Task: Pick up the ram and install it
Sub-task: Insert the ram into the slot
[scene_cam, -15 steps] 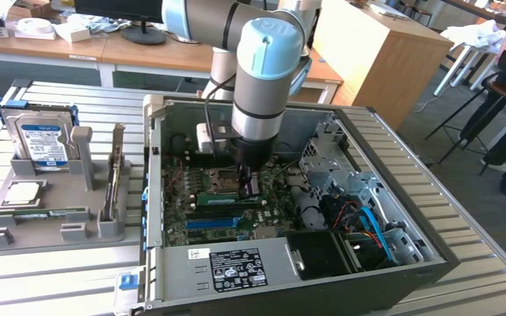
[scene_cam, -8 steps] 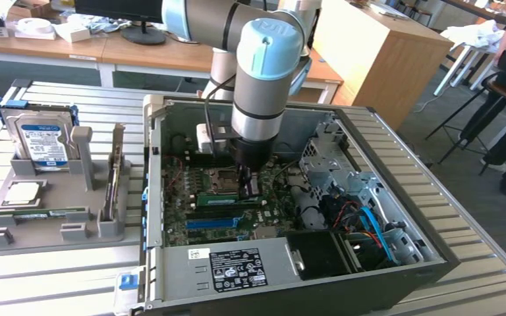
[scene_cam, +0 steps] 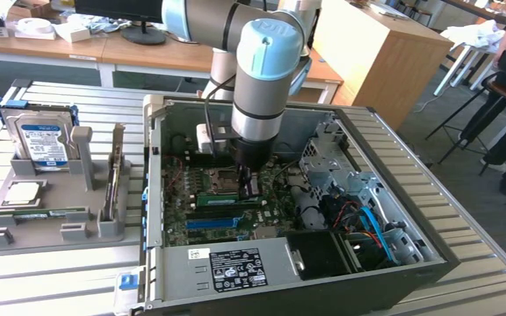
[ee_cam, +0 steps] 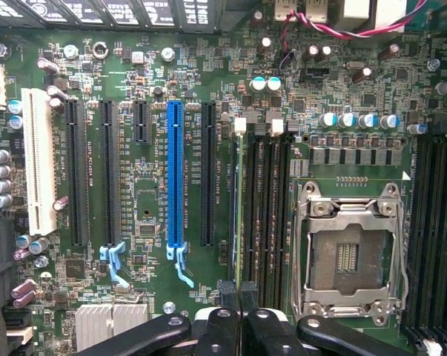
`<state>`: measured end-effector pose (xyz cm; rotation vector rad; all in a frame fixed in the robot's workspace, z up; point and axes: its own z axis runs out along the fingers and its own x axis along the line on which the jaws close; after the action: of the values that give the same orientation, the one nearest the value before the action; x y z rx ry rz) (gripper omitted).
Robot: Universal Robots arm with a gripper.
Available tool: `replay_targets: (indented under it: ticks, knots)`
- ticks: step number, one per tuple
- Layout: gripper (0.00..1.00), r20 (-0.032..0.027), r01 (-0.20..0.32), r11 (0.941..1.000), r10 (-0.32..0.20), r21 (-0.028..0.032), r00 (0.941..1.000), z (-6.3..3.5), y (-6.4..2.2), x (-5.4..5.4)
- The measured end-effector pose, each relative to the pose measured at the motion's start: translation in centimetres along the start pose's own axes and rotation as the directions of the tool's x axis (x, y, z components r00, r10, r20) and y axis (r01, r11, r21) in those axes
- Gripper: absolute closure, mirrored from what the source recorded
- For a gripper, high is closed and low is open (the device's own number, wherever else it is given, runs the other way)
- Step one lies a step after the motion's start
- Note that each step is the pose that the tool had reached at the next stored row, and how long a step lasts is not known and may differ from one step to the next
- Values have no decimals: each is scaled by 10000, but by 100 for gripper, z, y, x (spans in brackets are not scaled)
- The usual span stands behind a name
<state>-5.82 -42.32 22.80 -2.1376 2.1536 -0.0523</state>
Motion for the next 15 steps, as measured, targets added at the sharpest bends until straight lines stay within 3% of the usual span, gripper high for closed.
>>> replay_targets:
  ticks: [3,4,9,13,15]
  knots:
    - [88,0,0,10000,0,-3,10000,11,1,1]
    - [88,26,-4,10000,4,9,10000,24,2,-1]
    - [88,2,-22,10000,22,-4,10000,16,-1,-2]
    - [88,-6,-42,9999,42,-159,10000,-40,-33,-5]
    - [88,-8,-45,9998,45,-199,10000,-58,-40,-6]
